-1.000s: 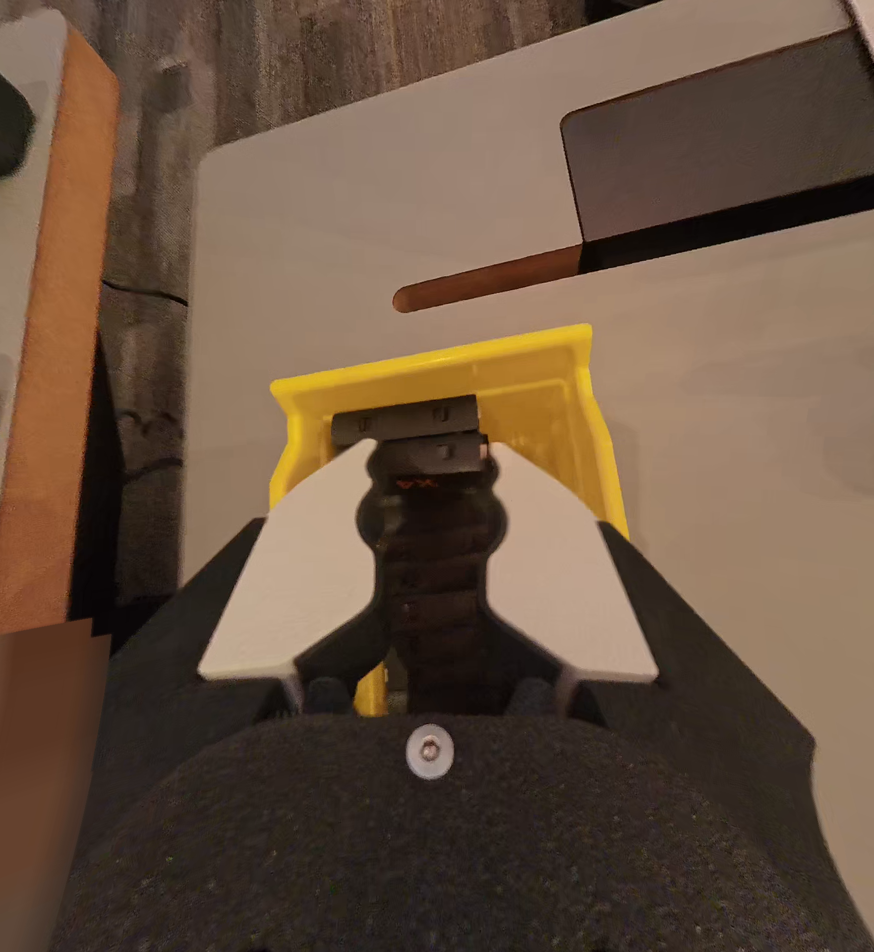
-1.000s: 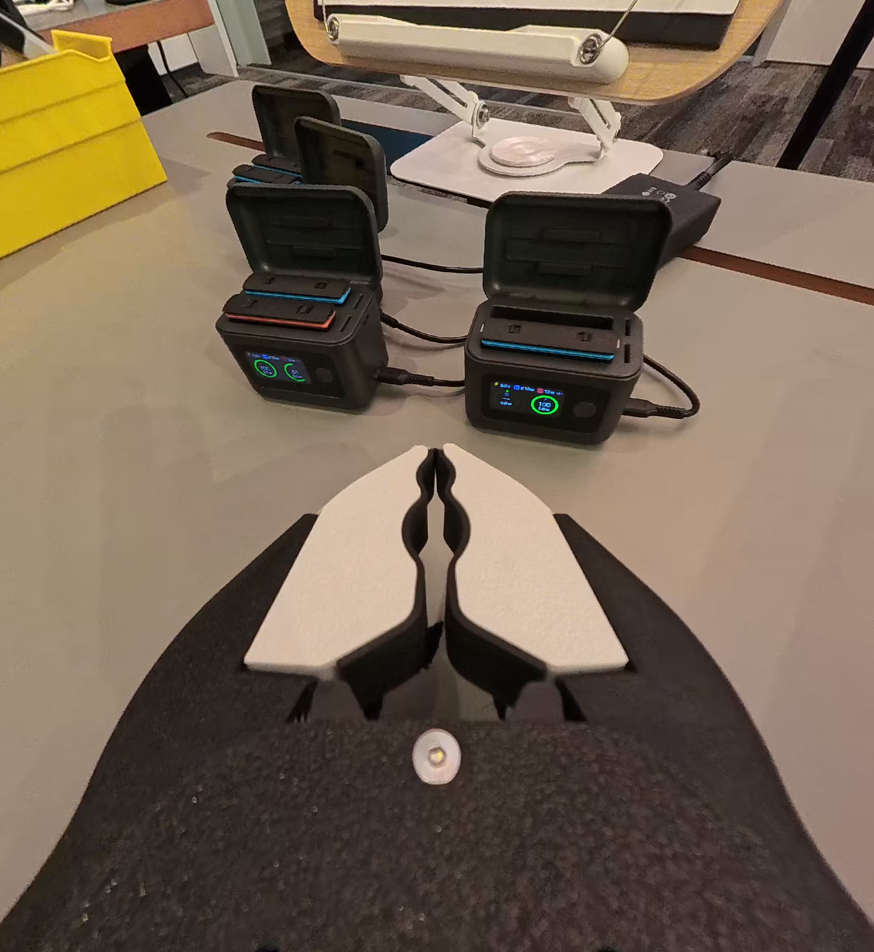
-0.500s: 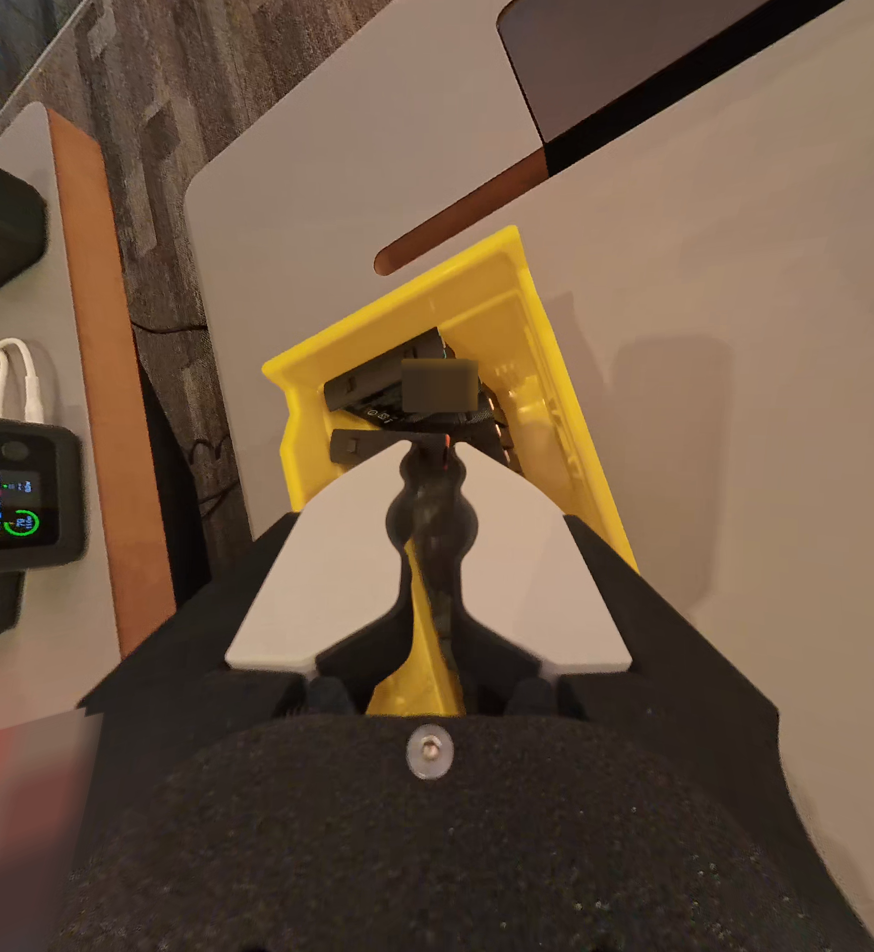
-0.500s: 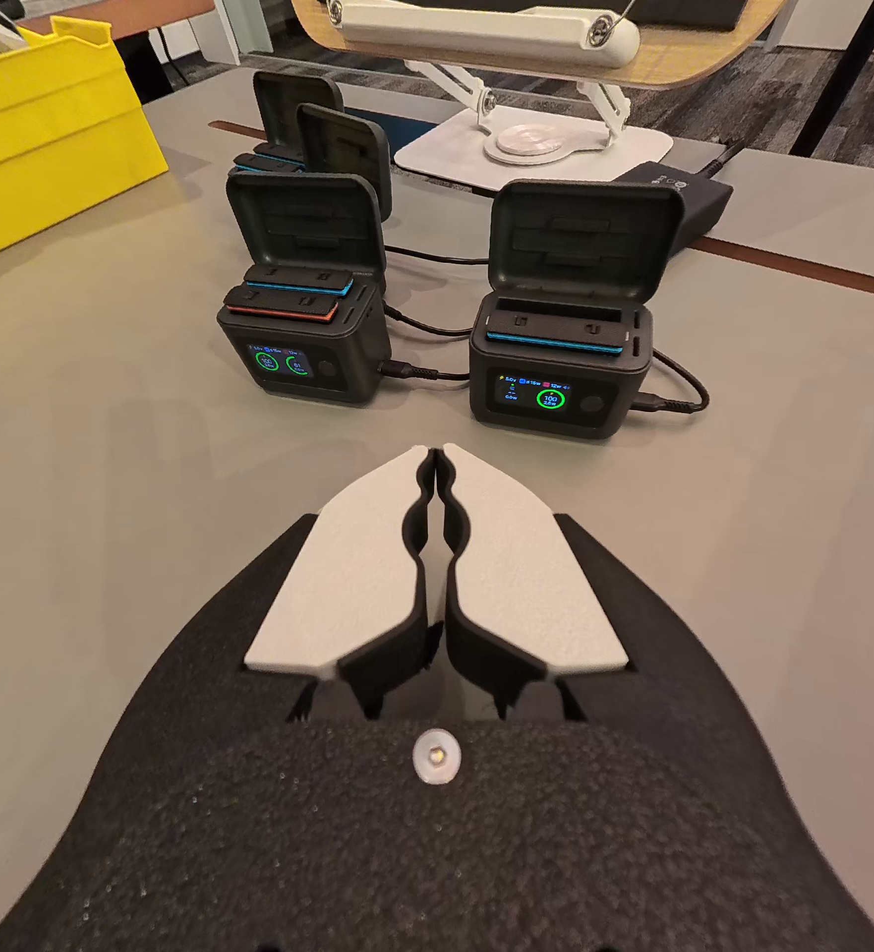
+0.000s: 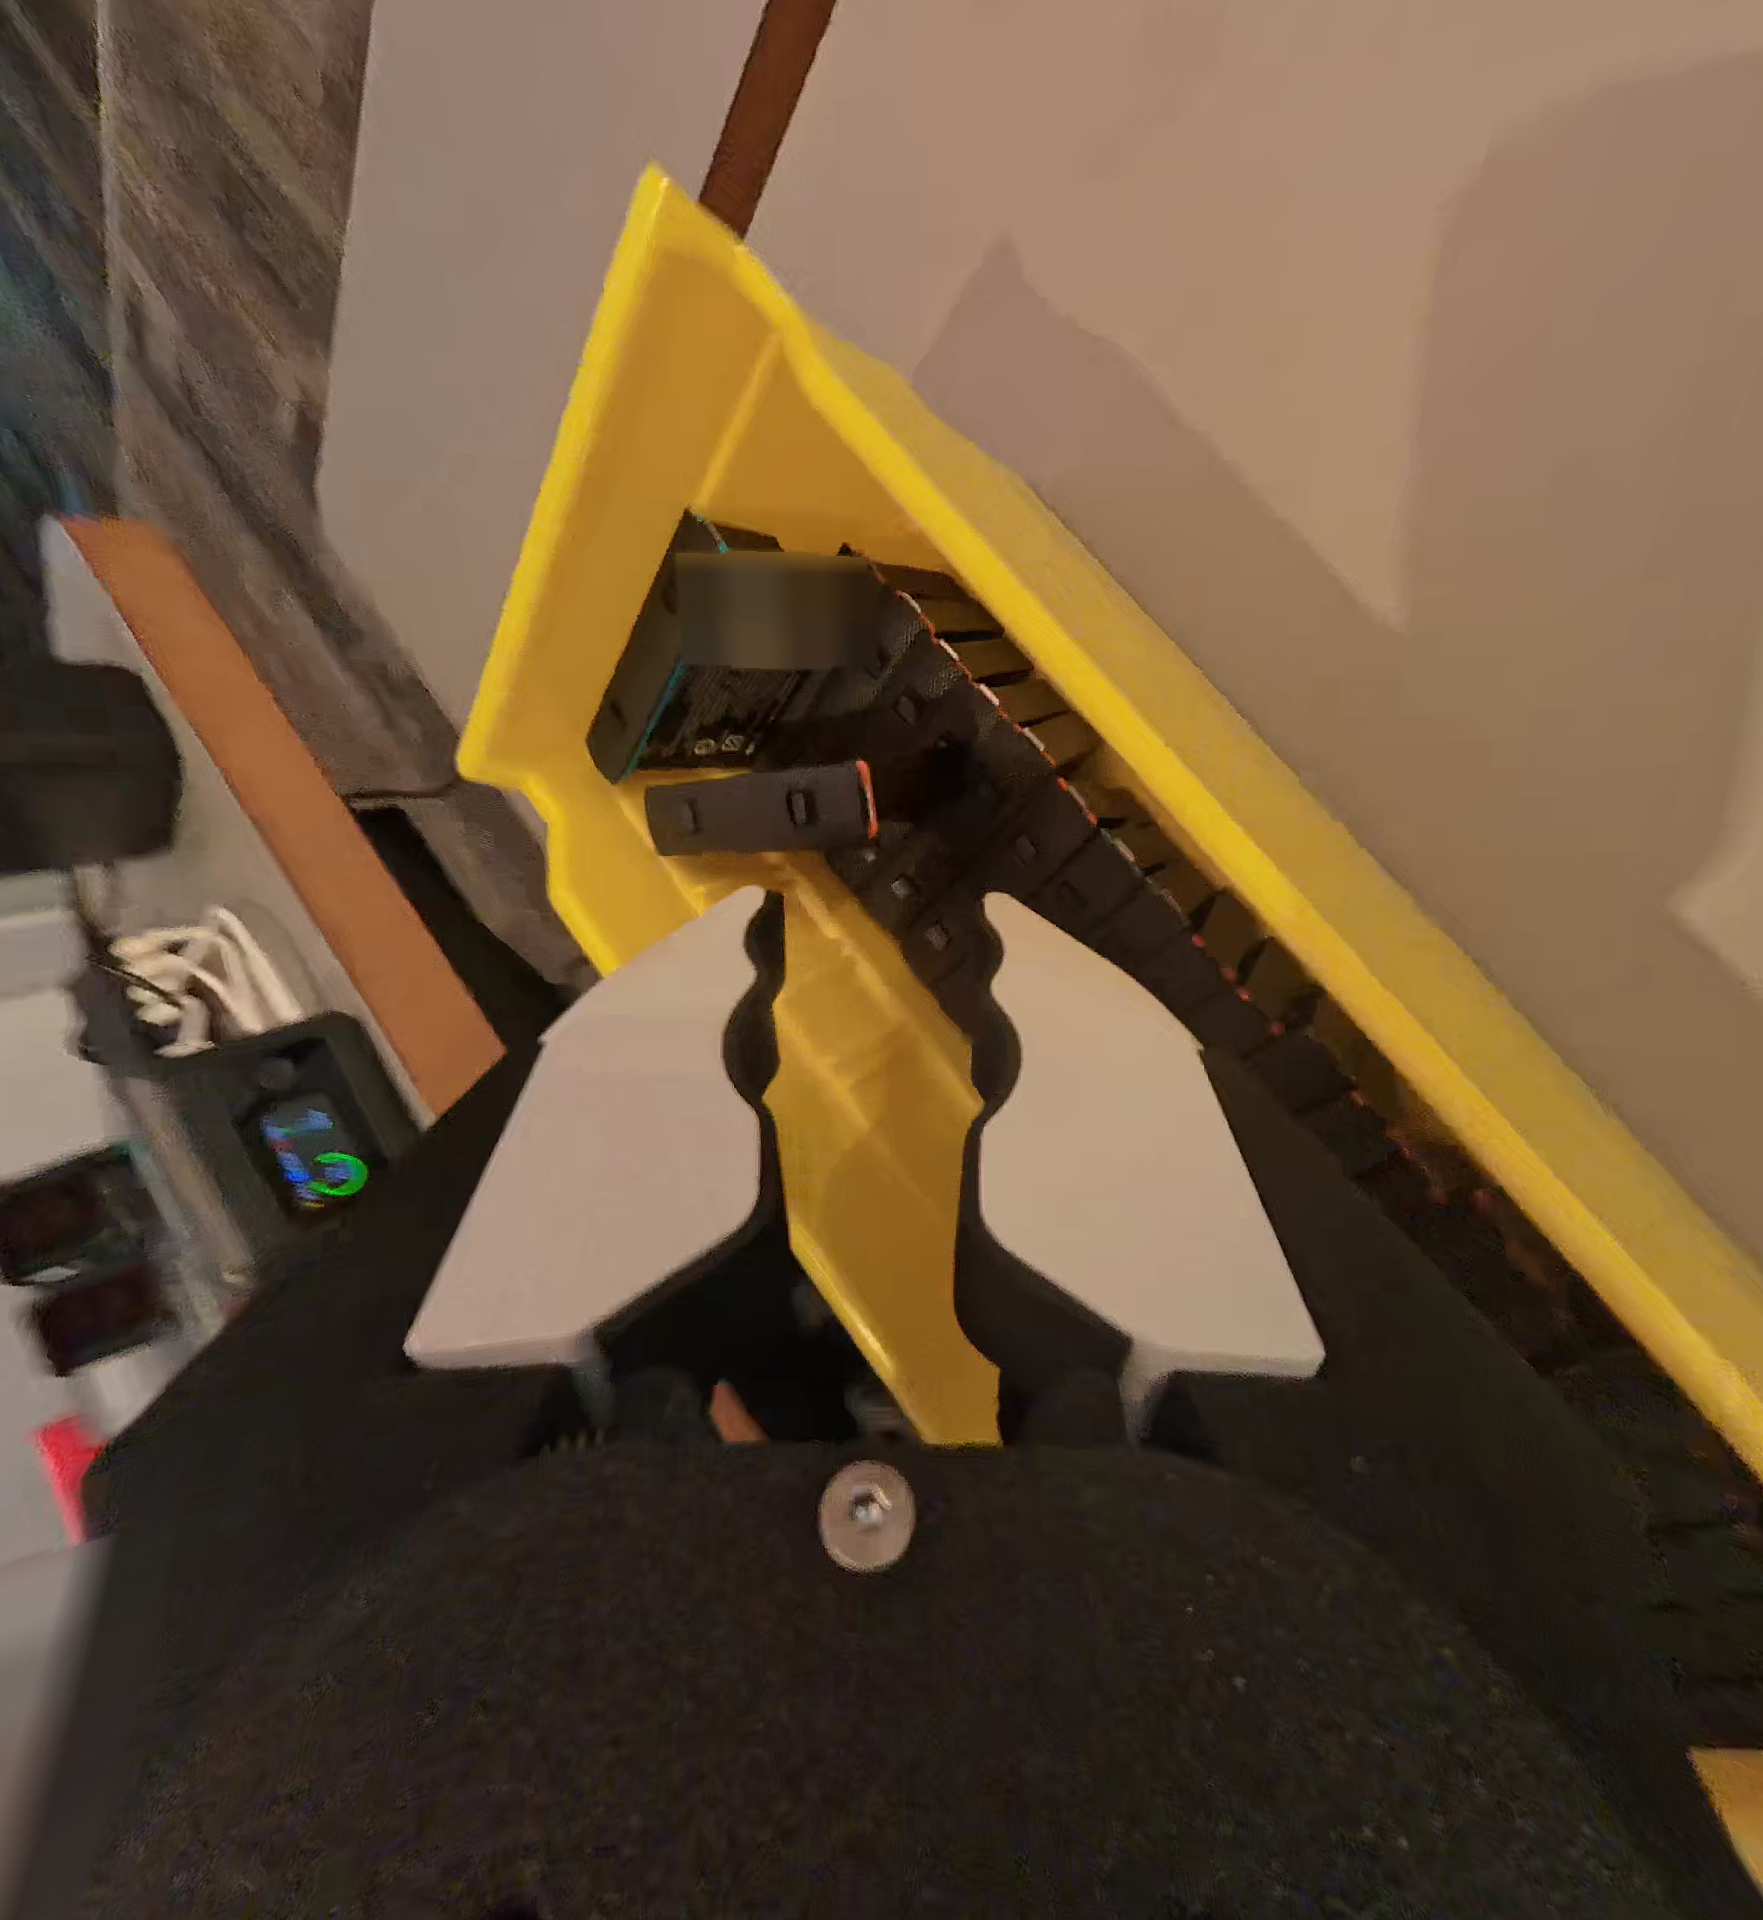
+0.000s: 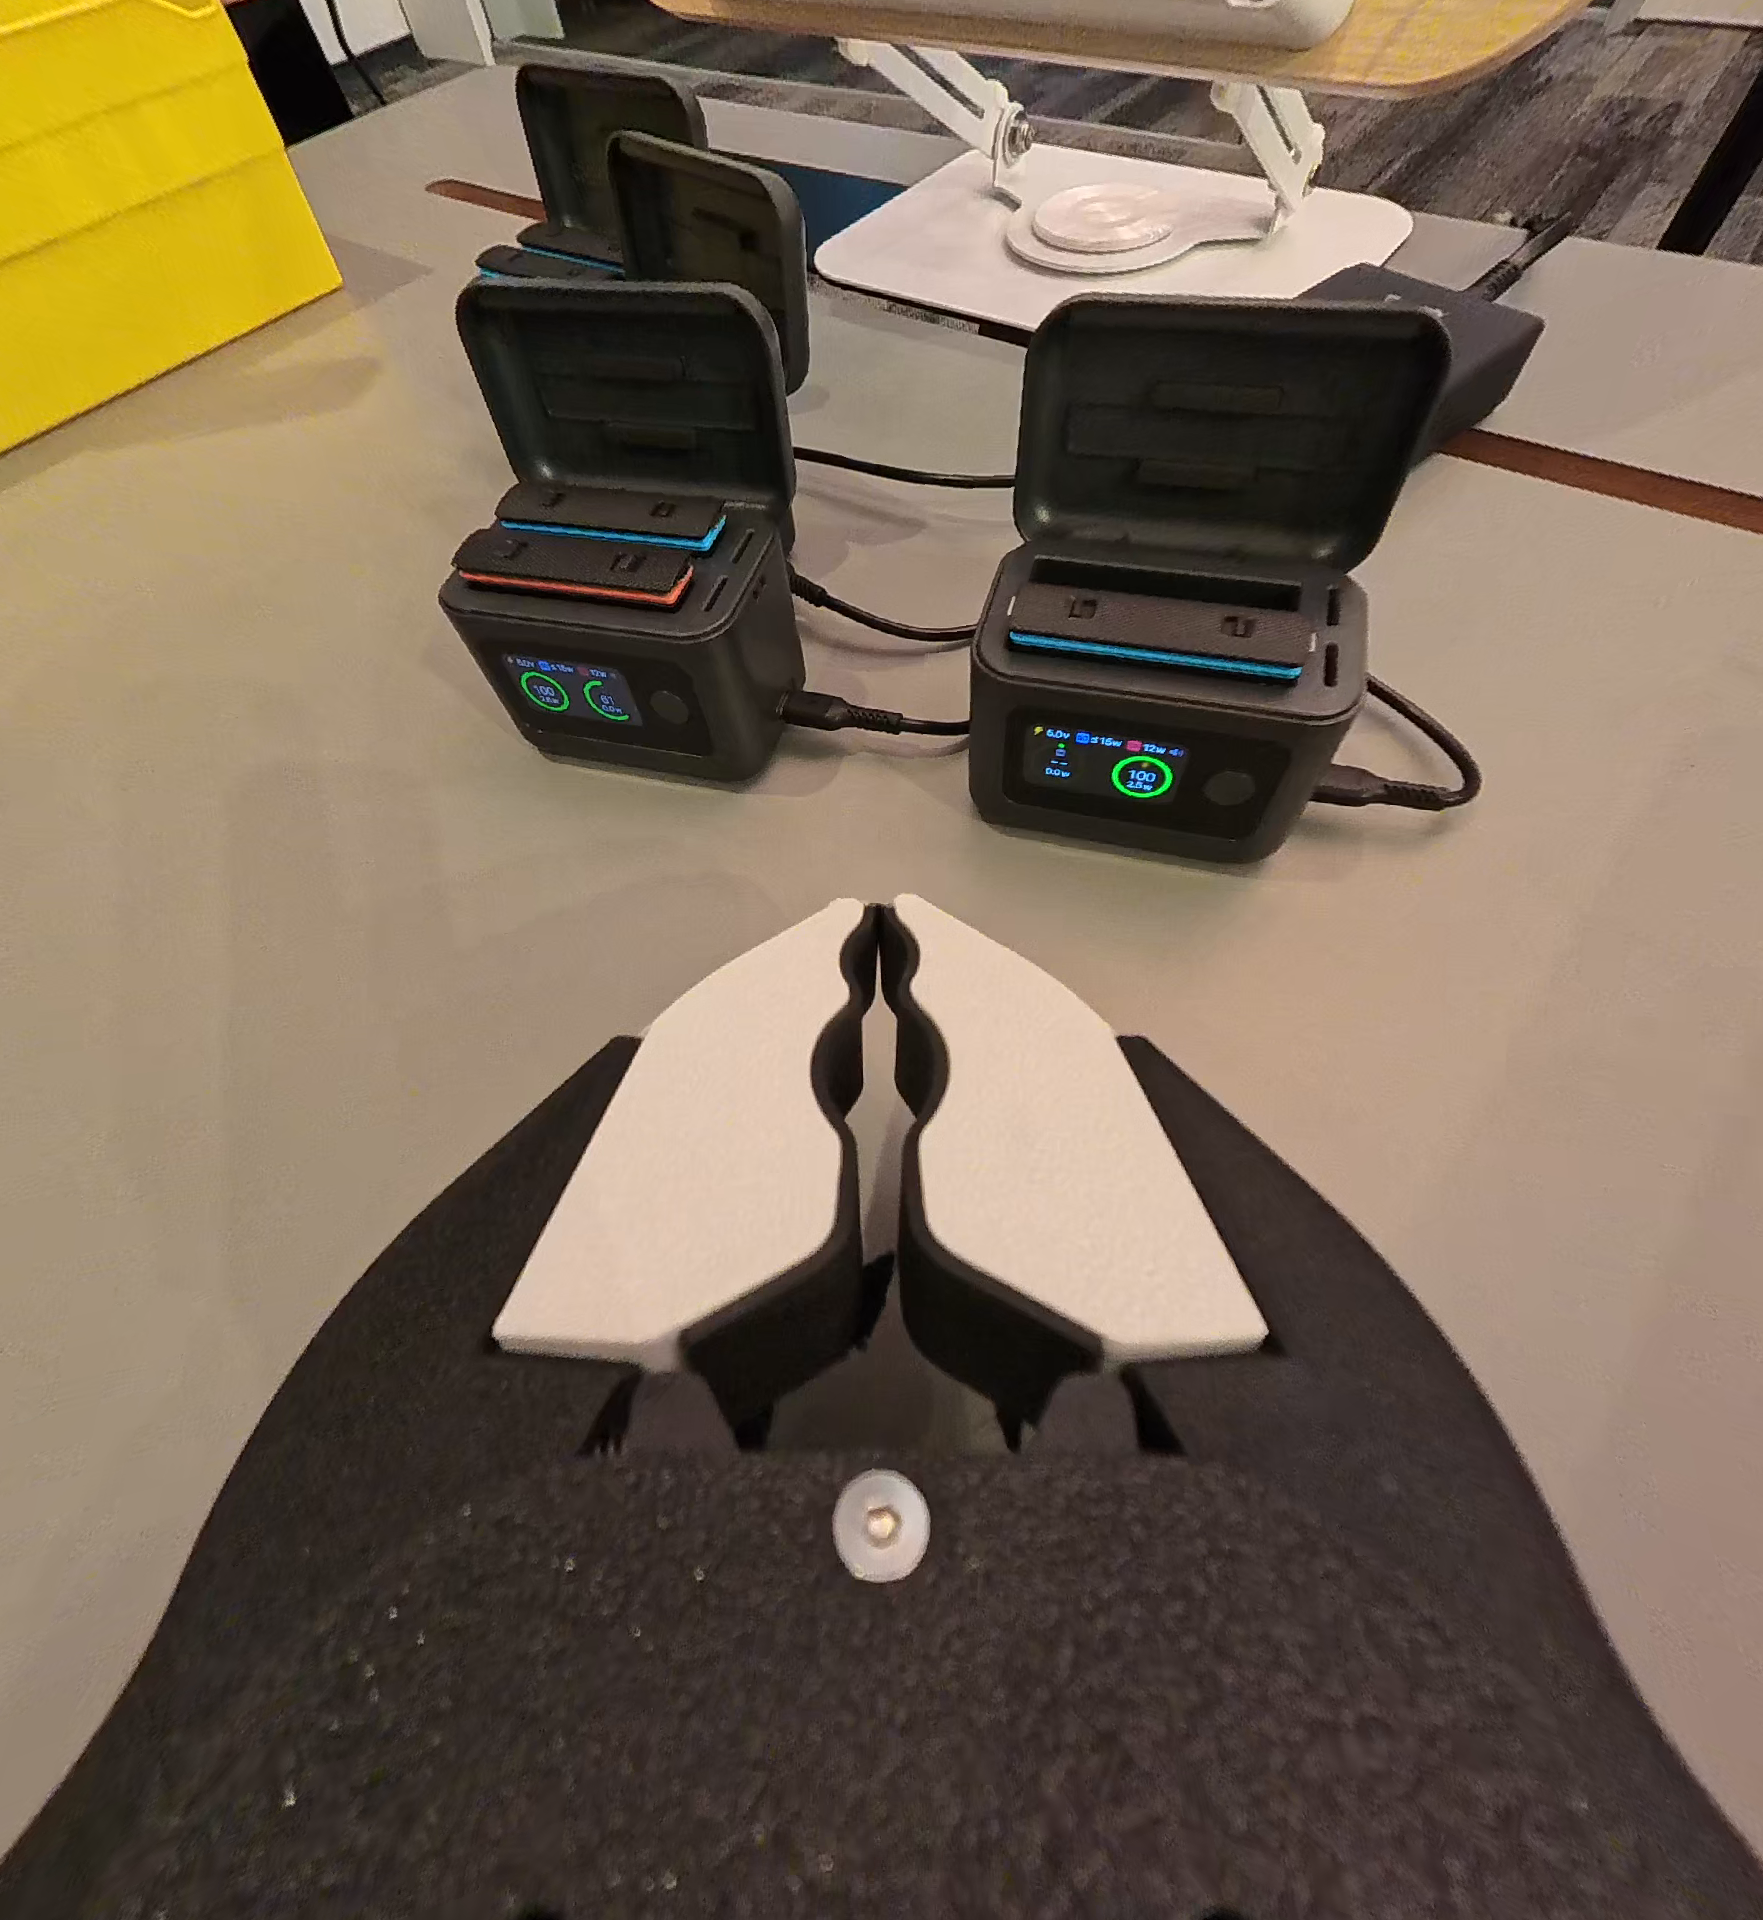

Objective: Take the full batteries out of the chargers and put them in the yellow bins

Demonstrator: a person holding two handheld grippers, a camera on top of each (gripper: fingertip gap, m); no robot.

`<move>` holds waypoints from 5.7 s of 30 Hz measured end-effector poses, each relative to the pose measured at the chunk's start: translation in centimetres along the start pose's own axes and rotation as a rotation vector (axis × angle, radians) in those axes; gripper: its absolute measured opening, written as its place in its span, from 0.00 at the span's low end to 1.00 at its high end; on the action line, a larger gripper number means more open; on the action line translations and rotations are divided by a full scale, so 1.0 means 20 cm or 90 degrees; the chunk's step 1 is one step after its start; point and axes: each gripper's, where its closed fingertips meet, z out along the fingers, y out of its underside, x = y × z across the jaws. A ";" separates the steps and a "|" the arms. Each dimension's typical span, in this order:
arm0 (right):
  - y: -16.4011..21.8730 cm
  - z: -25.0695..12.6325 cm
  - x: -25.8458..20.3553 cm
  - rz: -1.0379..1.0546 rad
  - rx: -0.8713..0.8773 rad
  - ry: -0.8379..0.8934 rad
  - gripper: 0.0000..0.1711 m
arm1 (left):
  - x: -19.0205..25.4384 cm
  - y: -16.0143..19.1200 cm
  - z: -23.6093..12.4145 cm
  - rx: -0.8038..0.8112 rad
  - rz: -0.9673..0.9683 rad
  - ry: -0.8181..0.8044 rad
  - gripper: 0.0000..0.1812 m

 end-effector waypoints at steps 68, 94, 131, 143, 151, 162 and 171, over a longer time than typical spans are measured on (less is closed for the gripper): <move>-0.29 -0.20 -0.37 -0.608 0.198 0.152 0.06 | 1.47 -1.33 -1.08 0.766 -0.194 0.611 0.17; -0.22 -0.12 -0.42 -0.827 0.179 0.296 0.12 | 1.54 -1.41 -1.02 0.586 -0.557 0.923 0.06; -0.08 -0.28 -0.39 -0.672 -0.244 -0.265 0.08 | 1.74 -1.38 -1.06 0.745 -0.015 0.412 0.20; -0.43 -0.28 0.25 -0.704 -0.342 -0.165 0.08 | 1.55 -1.39 -1.02 0.778 -0.194 0.417 0.12; -0.49 -0.02 0.35 -0.764 -0.375 -0.222 0.08 | 1.44 -1.38 -0.96 0.778 -0.250 0.339 0.11; -0.34 0.20 0.31 -0.815 -0.501 -0.297 0.08 | 1.45 -1.38 -0.91 0.763 -0.247 0.342 0.10; -0.25 0.26 0.31 -0.831 -0.591 -0.275 0.08 | 1.46 -1.38 -0.91 0.758 -0.243 0.343 0.09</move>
